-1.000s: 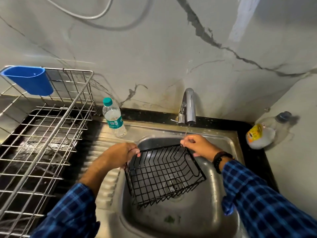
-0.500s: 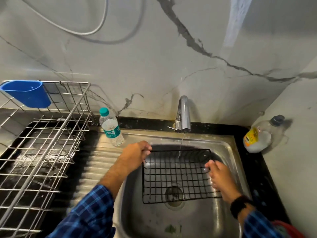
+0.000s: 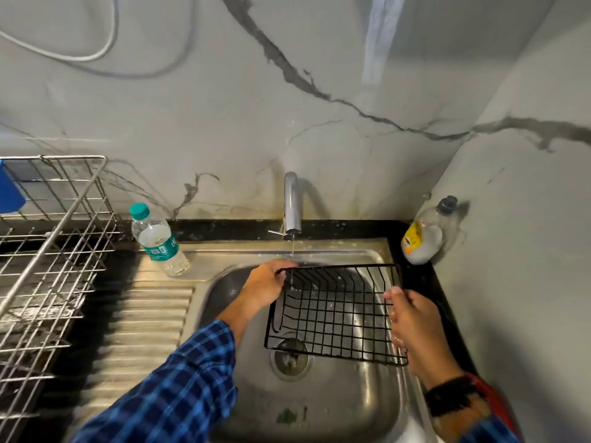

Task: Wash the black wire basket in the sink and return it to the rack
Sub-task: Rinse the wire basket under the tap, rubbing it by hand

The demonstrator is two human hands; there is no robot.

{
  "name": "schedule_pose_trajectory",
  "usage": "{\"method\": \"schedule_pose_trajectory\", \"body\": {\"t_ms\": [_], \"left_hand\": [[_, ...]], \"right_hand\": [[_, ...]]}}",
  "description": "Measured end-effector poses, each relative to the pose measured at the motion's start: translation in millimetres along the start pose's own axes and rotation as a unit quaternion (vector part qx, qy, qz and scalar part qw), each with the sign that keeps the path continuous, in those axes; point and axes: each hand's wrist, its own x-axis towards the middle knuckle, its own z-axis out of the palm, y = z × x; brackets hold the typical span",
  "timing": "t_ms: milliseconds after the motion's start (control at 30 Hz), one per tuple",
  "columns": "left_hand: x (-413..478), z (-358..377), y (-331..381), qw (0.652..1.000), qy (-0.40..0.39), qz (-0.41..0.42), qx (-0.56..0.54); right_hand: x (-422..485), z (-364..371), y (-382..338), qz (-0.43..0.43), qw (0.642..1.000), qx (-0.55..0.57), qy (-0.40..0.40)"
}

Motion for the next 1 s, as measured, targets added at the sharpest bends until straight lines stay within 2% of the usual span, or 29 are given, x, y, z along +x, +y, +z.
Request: {"method": "schedule_pose_trajectory", "body": {"t_ms": [67,167,267,400,533,600,700,833,933,1000], "left_hand": [[0.6,1.8,17.3,1.000,-0.019,0.025,-0.005],[4.8,5.3,33.8,0.998,0.006,0.056,0.020],[12.4,5.7,29.8,0.999,0.015,0.027,0.023],[15.9,17.8,19.3,0.985,-0.030,-0.085,-0.146],[-3.5,34.2,16.9,0.919,0.008,-0.145,-0.367],[-18.7,40.0,8.3,0.919,-0.004,-0.164,-0.358],[-40.0,49.4,-9.0,0.936,-0.034,-0.212,-0.279],[-47.8,43.5,-13.5,0.910,0.070,-0.217,-0.345],[-53.5,33.7,-24.3,0.944,0.060,-0.215,-0.241],[-62.8,27.2,-32.5,0.952,0.066,-0.200,-0.223]], "right_hand": [[-4.0,-4.5,-4.9,-0.007,1.000,0.001,0.004],[-9.7,-7.6,-8.2,-0.011,1.000,0.024,0.010],[-12.5,-11.0,-8.3,-0.013,0.998,0.053,0.019],[-12.9,-11.4,-5.4,-0.026,0.999,0.039,0.005],[-11.0,-10.1,1.3,-0.084,0.996,-0.018,0.014],[-8.3,-6.6,4.3,-0.096,0.995,0.009,0.015],[3.7,8.9,6.0,-0.124,0.992,0.022,0.023],[14.1,26.6,8.4,-0.124,0.991,0.052,0.002],[17.3,20.3,15.1,-0.095,0.991,0.093,-0.018],[18.1,14.8,23.9,-0.091,0.990,0.103,-0.033]]}}
